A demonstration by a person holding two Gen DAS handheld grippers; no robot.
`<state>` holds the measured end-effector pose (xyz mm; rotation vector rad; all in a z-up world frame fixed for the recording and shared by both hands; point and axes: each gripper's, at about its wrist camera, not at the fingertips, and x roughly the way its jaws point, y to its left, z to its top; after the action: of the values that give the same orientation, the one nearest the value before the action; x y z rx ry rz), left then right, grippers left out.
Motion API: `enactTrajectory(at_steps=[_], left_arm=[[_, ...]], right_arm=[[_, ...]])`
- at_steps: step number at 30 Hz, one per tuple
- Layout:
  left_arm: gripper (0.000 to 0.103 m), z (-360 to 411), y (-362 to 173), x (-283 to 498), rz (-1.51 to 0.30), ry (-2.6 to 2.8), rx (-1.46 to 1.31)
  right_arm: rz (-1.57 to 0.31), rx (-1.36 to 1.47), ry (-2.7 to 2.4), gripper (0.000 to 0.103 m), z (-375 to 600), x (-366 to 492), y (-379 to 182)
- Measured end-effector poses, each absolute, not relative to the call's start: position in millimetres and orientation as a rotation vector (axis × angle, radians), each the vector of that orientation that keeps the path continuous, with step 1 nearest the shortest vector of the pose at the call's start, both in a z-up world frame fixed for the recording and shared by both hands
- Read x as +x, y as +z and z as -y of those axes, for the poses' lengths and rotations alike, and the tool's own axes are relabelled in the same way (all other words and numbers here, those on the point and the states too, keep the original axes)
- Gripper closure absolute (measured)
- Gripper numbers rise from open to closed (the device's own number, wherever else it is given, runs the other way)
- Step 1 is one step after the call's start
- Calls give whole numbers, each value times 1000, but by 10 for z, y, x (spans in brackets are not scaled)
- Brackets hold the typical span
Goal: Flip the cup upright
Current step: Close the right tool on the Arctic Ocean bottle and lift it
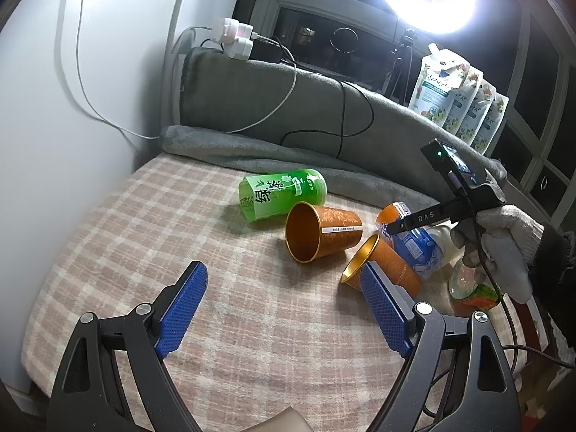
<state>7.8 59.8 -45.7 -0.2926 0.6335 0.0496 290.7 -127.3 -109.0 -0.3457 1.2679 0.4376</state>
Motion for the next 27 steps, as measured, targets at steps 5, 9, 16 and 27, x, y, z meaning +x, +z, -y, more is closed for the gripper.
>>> enactTrajectory(at_steps=[5,9,16,27], left_arm=[[16,-607,-449,61,-627,53,-293],[16,-603,-438,35,-621,54,-288],[16,-578,-413,8,-610,55,-274],[16,-448,-374,-8,-609,5,-260]], right_arm=[[-1261,-332,432,40,1289,2934,-1079],[-1236,-315,442,43,1320,2908,-1012],[-1102,-281,461,44,1450,2618,-692],[-977,-74,529,44,1791,1834,-178]])
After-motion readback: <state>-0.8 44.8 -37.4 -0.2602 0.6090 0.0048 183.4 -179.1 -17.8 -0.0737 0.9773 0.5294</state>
